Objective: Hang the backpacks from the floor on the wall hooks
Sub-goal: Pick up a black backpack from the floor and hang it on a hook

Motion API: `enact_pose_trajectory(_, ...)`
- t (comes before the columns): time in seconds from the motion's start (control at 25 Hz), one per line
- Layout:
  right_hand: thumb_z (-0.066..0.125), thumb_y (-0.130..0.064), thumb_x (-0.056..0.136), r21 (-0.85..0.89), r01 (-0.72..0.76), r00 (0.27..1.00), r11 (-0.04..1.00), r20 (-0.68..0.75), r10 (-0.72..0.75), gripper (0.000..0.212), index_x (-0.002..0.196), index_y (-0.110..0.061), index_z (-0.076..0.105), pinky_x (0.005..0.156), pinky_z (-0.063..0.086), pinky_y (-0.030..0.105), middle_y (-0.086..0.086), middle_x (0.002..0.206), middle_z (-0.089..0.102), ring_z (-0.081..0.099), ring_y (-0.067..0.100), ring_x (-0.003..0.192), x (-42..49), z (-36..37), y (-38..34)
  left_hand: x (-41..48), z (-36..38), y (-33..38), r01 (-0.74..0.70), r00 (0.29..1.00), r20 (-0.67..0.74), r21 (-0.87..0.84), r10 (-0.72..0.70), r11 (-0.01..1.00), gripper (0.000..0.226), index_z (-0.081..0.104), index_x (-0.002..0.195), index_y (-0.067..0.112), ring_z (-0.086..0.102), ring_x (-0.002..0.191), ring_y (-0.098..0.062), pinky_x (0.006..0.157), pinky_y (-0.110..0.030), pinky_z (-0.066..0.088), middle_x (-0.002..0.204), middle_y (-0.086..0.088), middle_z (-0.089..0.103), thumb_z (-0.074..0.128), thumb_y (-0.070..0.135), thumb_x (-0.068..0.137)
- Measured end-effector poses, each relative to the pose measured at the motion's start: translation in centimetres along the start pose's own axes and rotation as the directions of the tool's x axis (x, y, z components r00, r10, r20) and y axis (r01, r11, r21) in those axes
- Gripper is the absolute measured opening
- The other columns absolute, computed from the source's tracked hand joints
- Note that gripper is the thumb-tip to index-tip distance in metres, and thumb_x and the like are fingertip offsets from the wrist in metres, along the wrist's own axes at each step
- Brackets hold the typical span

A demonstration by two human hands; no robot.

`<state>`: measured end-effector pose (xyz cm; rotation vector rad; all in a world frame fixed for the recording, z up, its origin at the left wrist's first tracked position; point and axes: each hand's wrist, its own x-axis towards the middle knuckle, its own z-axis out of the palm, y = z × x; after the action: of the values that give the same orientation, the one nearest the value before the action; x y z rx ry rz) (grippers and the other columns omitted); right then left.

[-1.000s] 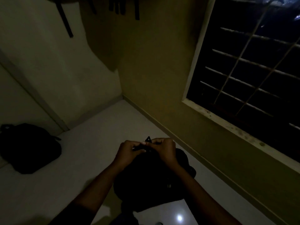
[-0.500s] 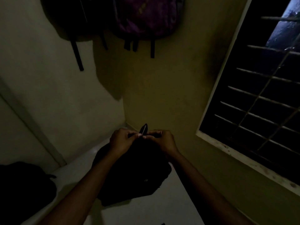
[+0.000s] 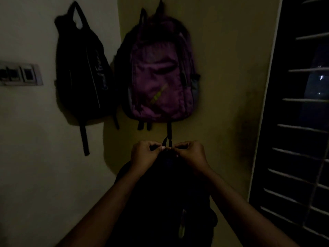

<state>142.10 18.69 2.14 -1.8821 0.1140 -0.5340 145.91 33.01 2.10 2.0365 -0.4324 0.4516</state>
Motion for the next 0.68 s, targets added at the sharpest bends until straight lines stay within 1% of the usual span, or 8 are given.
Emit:
enact_pose_trajectory(0.12,0.072,-0.019,0.078,-0.027,0.105,0.993,0.994,-0.055,-0.106,0.017,0.089,-0.007,0.077,0.042,0.035,-0.001,-0.008,0.062,0.065,0.049,-0.018,0.039,5.0,-2.1,-2.3,5.6,1.1,2.5,-0.102,0.992,-0.080,-0.046,0.098,0.994,0.018,0.075,0.090,0.008,0.069,0.092,-0.023,0.080,-0.032,0.054,0.095,-0.011,0.076,0.071,0.020,0.077)
enact_pose_trajectory(0.2,0.073,-0.020,0.077,-0.034,0.188,0.975,0.982,-0.114,-0.191,0.017,0.089,-0.008,0.077,0.044,0.036,0.000,-0.001,0.070,0.071,0.047,-0.020,0.038,8.7,-3.6,-3.7,9.5,2.0,4.8,-0.167,0.980,-0.126,-0.079,0.156,0.983,0.019,0.075,0.091,0.006,0.067,0.090,-0.017,0.075,-0.021,0.048,0.095,-0.010,0.075,0.071,0.019,0.077)
enact_pose_trajectory(0.32,0.075,-0.023,0.076,-0.090,0.275,0.937,0.957,-0.198,-0.288,0.019,0.088,-0.009,0.078,0.048,0.039,0.002,0.007,0.084,0.076,0.053,-0.018,0.051,13.0,-5.9,-6.0,13.9,2.9,8.1,-0.247,0.958,-0.171,-0.091,0.230,0.965,0.020,0.075,0.092,0.004,0.061,0.084,-0.009,0.061,-0.009,0.042,0.096,-0.008,0.074,0.070,0.017,0.078)
enact_pose_trajectory(0.4,0.075,-0.024,0.076,-0.174,0.301,0.907,0.938,-0.252,-0.338,0.021,0.090,-0.009,0.077,0.047,0.036,-0.001,0.009,0.088,0.077,0.057,-0.013,0.063,15.5,-7.5,-8.0,17.1,3.5,10.3,-0.291,0.945,-0.193,-0.123,0.265,0.949,0.021,0.074,0.094,0.003,0.062,0.084,-0.010,0.067,-0.015,0.045,0.098,-0.012,0.075,0.070,0.016,0.077)
enact_pose_trajectory(0.48,0.074,-0.025,0.076,-0.239,0.341,0.864,0.909,-0.302,-0.403,0.022,0.091,-0.009,0.077,0.050,0.039,0.000,0.009,0.090,0.077,0.062,-0.007,0.070,18.3,-9.7,-10.2,21.0,4.5,12.8,-0.343,0.929,-0.213,-0.182,0.303,0.922,0.022,0.074,0.094,0.004,0.068,0.089,-0.018,0.080,-0.025,0.053,0.099,-0.015,0.075,0.072,0.017,0.076)
enact_pose_trajectory(0.56,0.073,-0.025,0.076,-0.286,0.364,0.816,0.886,-0.360,-0.452,0.023,0.091,-0.009,0.077,0.063,0.051,0.014,0.010,0.091,0.077,0.068,0.007,0.079,20.8,-11.6,-12.4,24.5,5.4,15.5,-0.389,0.909,-0.240,-0.197,0.341,0.900,0.021,0.075,0.091,0.008,0.070,0.091,-0.025,0.090,-0.041,0.053,0.096,-0.014,0.076,0.073,0.021,0.074)
enact_pose_trajectory(0.6,0.072,-0.025,0.077,-0.314,0.371,0.788,0.874,-0.392,-0.475,0.023,0.091,-0.009,0.077,0.068,0.052,0.019,0.011,0.091,0.077,0.069,0.010,0.081,22.2,-12.6,-13.4,26.3,5.8,17.0,-0.413,0.899,-0.252,-0.209,0.359,0.886,0.020,0.075,0.090,0.010,0.070,0.091,-0.026,0.091,-0.044,0.051,0.095,-0.013,0.076,0.072,0.022,0.074)
enact_pose_trajectory(0.68,0.070,-0.024,0.078,-0.380,0.376,0.719,0.845,-0.456,-0.525,0.022,0.092,-0.009,0.077,0.071,0.050,0.021,0.011,0.093,0.077,0.068,0.010,0.082,25.0,-14.7,-15.6,29.4,6.5,20.2,-0.462,0.876,-0.275,-0.248,0.395,0.852,0.020,0.075,0.091,0.013,0.069,0.095,-0.025,0.095,-0.045,0.049,0.097,-0.011,0.076,0.070,0.024,0.075)
